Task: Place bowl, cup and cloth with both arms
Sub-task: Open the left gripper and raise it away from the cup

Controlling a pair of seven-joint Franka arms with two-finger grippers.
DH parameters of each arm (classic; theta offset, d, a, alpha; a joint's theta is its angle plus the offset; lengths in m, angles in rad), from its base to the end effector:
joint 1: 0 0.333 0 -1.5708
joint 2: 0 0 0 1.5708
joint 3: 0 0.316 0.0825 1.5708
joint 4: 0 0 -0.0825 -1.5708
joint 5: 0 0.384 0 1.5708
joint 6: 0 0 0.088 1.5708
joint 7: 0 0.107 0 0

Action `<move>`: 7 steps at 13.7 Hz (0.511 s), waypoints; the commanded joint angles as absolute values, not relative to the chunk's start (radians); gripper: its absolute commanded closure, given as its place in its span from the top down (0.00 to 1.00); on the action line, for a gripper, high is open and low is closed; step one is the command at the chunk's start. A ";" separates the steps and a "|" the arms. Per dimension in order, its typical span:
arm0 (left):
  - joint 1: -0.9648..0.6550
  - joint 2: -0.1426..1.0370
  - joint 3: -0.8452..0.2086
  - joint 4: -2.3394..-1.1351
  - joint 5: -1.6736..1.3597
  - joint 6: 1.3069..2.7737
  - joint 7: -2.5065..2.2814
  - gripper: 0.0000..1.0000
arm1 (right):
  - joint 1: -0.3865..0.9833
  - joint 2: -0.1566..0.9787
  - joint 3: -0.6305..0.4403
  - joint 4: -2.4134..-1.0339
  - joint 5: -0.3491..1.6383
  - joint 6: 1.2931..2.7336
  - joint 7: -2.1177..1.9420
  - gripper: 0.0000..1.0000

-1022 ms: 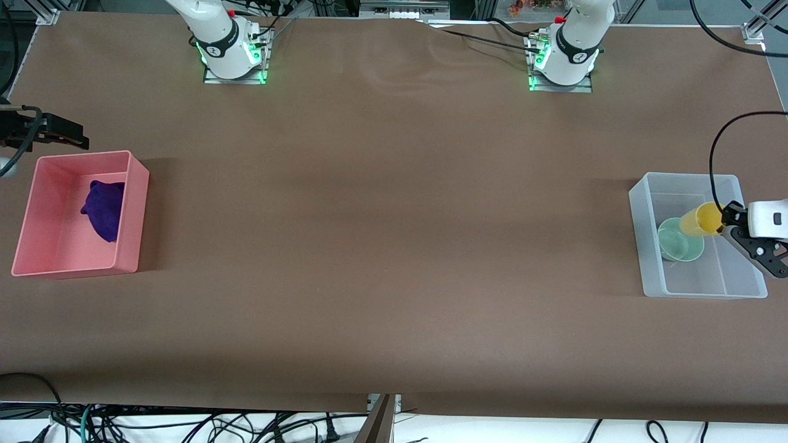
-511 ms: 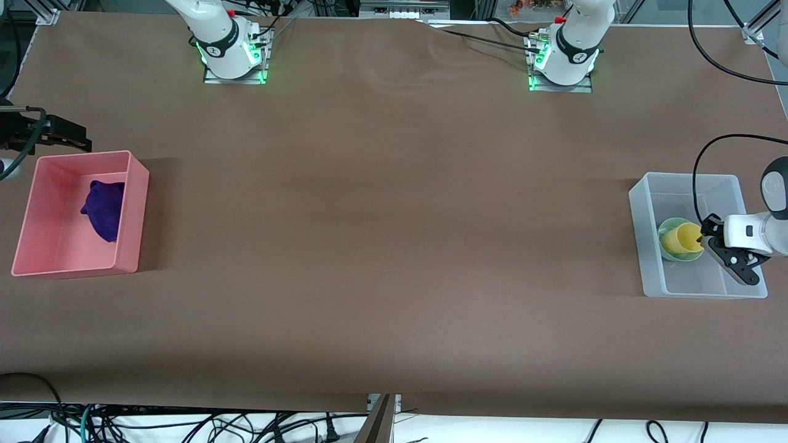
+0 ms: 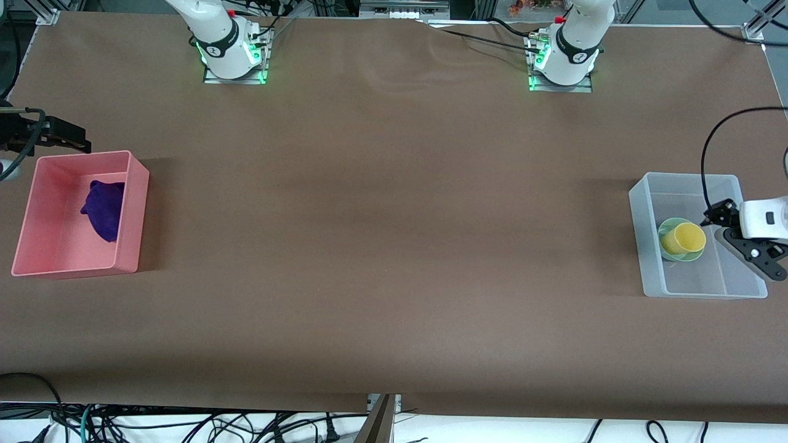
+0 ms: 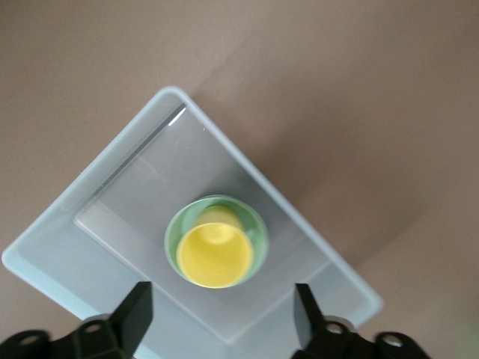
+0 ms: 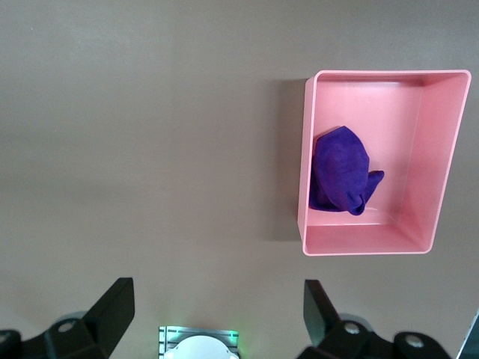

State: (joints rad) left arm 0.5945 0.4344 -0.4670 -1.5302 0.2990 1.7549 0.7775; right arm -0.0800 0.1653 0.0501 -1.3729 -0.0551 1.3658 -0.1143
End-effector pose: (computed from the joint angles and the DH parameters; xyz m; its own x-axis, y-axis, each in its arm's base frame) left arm 0.6403 0.1502 0.4153 0.7454 -0.6423 -0.1785 -0.6453 -0.7624 0.0489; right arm 0.5822 -0.0268 0.6058 0.9817 0.0742 -0.1753 0.0801 -0.9964 0.0270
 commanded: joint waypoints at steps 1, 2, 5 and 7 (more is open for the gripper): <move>0.594 0.382 -0.556 -1.497 0.268 1.628 0.538 1.00 | -0.083 0.172 0.051 -1.355 -0.055 1.364 -0.112 1.00; 0.592 0.380 -0.601 -1.462 0.255 1.562 0.431 1.00 | -0.083 0.172 0.051 -1.355 -0.055 1.364 -0.112 1.00; 0.583 0.335 -0.696 -1.404 0.241 1.460 0.099 1.00 | -0.083 0.172 0.051 -1.355 -0.055 1.364 -0.110 1.00; 0.449 0.255 -0.588 -1.411 0.203 1.460 0.051 1.00 | -0.083 0.172 0.051 -1.355 -0.055 1.364 -0.112 1.00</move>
State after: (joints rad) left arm 0.5463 0.3350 -0.6830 -1.4112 0.2403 1.4828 0.1128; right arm -0.0803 0.1654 0.0495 -1.3729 -0.0551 1.3664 -0.1144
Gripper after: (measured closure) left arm 0.000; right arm 0.000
